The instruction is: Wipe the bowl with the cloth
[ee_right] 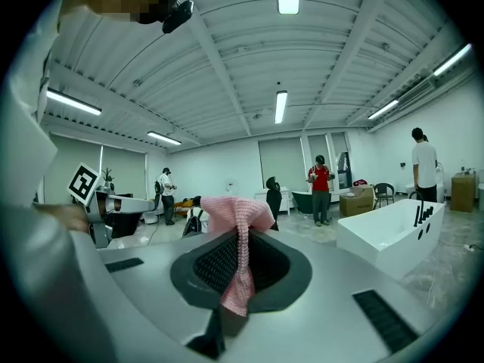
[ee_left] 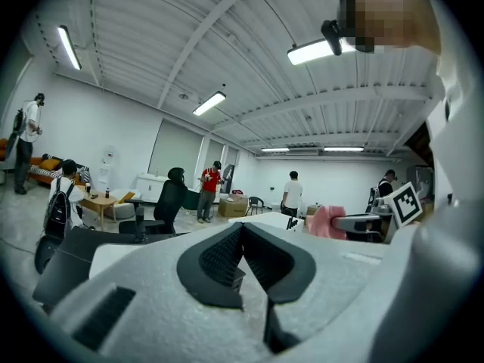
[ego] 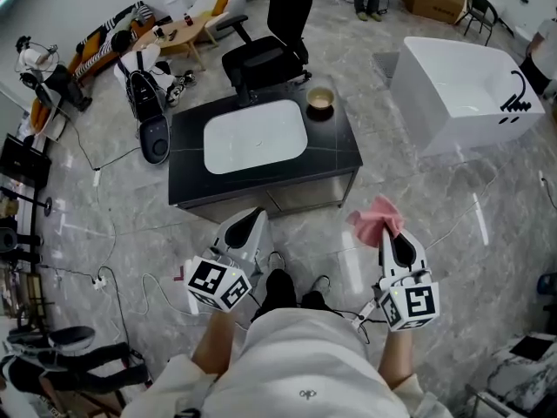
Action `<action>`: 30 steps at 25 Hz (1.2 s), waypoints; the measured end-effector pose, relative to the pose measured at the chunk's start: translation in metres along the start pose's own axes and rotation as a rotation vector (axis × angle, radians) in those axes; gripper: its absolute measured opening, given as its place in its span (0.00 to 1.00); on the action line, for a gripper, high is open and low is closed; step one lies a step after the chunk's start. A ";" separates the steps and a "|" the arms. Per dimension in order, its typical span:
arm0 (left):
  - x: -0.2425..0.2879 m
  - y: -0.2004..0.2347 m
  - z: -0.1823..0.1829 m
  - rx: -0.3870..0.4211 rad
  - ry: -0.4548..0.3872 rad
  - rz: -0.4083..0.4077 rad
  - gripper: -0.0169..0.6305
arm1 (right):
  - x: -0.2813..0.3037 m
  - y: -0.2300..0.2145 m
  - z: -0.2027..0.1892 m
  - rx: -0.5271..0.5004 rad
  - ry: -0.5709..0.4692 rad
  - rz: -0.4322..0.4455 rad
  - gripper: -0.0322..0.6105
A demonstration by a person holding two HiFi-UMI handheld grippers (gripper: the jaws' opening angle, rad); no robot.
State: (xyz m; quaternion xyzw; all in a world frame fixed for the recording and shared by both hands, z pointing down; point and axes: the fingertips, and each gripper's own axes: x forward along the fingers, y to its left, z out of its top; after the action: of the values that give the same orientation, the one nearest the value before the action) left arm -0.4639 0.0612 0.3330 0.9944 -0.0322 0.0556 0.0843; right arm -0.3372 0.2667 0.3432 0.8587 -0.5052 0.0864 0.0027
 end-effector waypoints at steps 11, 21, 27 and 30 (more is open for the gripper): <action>0.010 -0.017 -0.012 0.002 0.014 -0.004 0.05 | -0.017 -0.022 -0.012 0.017 0.011 -0.027 0.07; 0.049 -0.028 -0.025 0.014 0.062 -0.061 0.05 | -0.018 -0.049 -0.018 0.039 0.030 -0.081 0.08; 0.106 -0.039 -0.025 0.012 0.063 -0.106 0.05 | -0.013 -0.090 -0.010 0.037 0.020 -0.143 0.08; 0.141 -0.054 -0.021 0.041 0.065 -0.154 0.05 | -0.003 -0.107 -0.001 0.032 0.010 -0.140 0.08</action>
State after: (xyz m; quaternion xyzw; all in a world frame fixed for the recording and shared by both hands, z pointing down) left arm -0.3226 0.1102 0.3613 0.9931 0.0483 0.0818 0.0691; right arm -0.2464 0.3218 0.3521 0.8913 -0.4425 0.0985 -0.0023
